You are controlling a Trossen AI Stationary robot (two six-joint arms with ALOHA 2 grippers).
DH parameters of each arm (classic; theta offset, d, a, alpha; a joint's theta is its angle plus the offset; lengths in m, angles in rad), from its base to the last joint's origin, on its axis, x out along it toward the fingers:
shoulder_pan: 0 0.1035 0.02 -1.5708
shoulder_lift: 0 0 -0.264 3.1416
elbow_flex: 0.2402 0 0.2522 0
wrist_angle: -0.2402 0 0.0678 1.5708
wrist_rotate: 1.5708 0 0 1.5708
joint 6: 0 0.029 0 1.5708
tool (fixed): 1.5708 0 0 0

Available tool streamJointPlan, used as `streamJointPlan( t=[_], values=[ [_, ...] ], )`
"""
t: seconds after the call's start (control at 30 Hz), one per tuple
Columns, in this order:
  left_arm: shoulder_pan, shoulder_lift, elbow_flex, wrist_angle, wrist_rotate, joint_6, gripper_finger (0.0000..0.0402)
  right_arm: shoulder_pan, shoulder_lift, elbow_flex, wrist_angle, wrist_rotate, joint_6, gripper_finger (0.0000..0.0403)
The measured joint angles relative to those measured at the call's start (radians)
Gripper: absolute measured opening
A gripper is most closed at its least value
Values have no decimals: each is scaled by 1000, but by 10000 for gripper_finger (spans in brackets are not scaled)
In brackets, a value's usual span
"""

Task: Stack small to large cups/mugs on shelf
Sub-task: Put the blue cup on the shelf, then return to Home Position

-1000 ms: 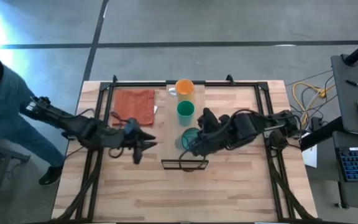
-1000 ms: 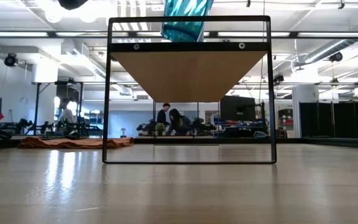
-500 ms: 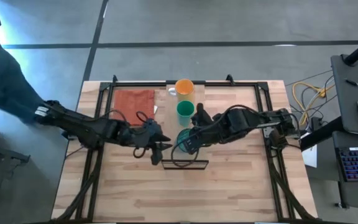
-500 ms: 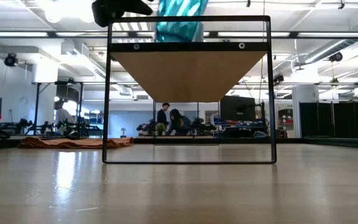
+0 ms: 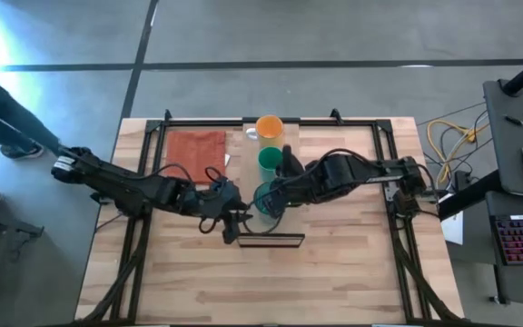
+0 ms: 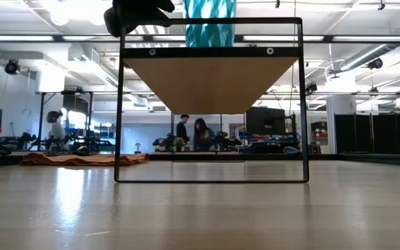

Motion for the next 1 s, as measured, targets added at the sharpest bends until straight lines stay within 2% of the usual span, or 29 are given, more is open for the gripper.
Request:
streamJointPlan(
  t=[0.47,0.77,0.87,1.0],
  values=[
    [0,-1,-4,-4,0,6,112,-20,-3,6,0,-1,-20,114],
    [0,-4,-4,-10,0,8,112,-12,-54,6,43,0,-55,130],
    [-1,-27,2,-13,1,29,112,-6,-91,6,64,46,-86,132],
    [-3,-133,14,-7,8,33,112,-1,-161,6,100,104,-171,129]
  ],
)
